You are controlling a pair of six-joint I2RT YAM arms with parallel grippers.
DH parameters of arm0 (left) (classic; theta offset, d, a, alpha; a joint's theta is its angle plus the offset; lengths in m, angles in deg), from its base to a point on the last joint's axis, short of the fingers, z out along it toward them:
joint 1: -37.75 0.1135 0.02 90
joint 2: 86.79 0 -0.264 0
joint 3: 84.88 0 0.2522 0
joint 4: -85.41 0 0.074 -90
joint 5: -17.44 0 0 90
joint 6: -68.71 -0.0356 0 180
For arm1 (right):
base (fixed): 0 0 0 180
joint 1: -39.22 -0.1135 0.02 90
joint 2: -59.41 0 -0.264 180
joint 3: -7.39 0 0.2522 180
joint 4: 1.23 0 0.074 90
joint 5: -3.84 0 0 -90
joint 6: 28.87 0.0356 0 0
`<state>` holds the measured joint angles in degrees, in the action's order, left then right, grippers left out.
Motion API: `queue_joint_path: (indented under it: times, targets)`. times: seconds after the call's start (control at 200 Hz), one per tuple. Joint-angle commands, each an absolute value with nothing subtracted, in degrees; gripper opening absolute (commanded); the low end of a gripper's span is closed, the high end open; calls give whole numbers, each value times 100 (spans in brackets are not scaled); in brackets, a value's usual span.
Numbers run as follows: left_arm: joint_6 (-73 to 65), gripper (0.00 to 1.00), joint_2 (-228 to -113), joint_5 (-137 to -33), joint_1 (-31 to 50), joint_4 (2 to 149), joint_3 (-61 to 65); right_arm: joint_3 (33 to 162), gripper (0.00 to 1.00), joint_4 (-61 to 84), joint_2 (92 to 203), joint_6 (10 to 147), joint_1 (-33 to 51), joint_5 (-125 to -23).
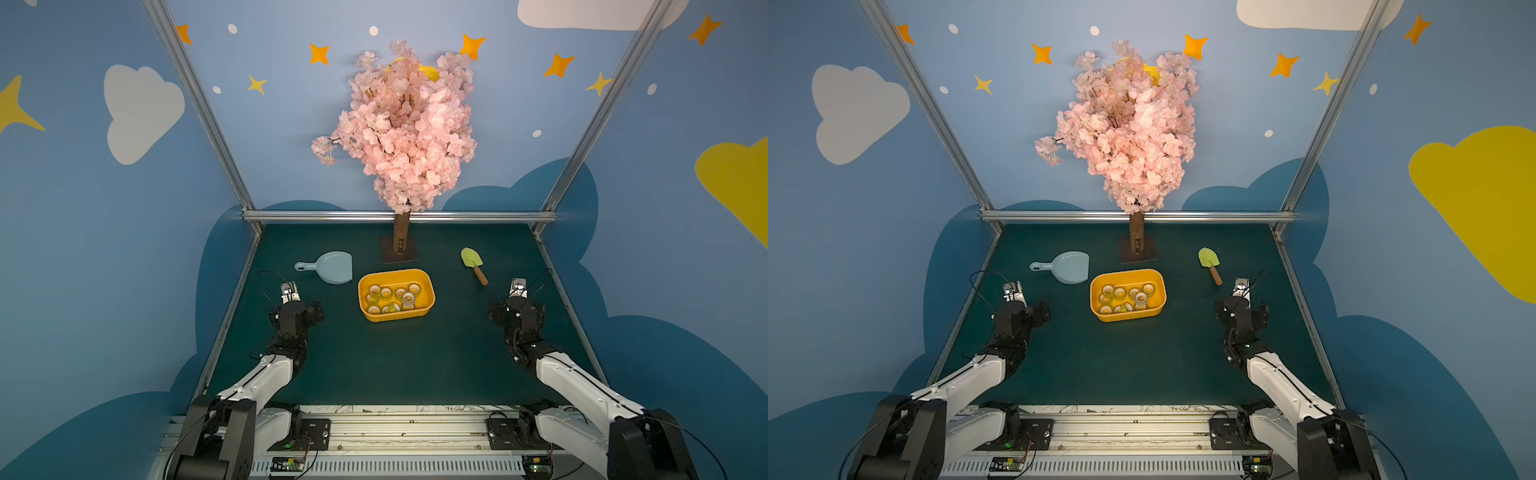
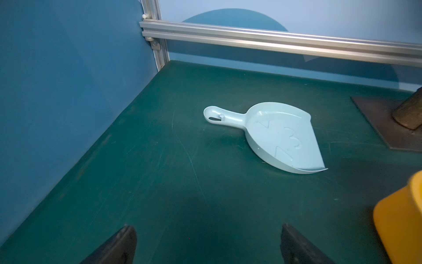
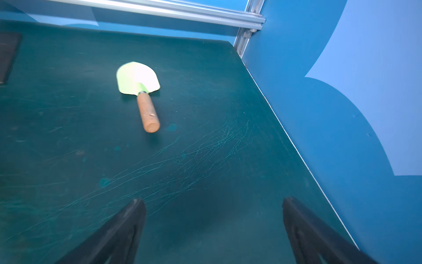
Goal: Put the transparent tape into the storage box
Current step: Reset both arms
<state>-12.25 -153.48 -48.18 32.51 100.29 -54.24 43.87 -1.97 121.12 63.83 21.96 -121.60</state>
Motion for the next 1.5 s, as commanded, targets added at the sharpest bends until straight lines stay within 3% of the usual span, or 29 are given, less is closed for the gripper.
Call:
queue_joint_path:
  times: [0.0, 0.245, 0.521, 0.721, 0.811, 1.082, 1.497]
  targets:
    - [-1625, 100, -15791, -4934, 3382, 11238, -5477, 4205, 98, -1507, 12569, 6260, 2302, -12115]
    - [-1710, 100, -16539, -5349, 3598, 12237, -5507, 3999, 98, -3047, 13429, 6180, 2744, -11816]
    - [-1877, 100, -17622, -6002, 3696, 12374, -4993, 4260, 98, -2797, 13784, 6136, 2959, -11086]
    - [-1828, 100, -17502, -6126, 3748, 12054, -4924, 4209, 99, -3002, 14014, 5961, 3076, -10372]
    - [-1830, 100, -17498, -6122, 3753, 12051, -4924, 4268, 98, -3893, 14722, 6030, 3224, -10310]
    - [-1839, 100, -17485, -6131, 3749, 12047, -4933, 4650, 98, -2545, 14422, 6256, 3395, -10082]
    - [-1857, 100, -17494, -6122, 3741, 12043, -4930, 4681, 99, -2446, 14387, 6194, 3395, -10046]
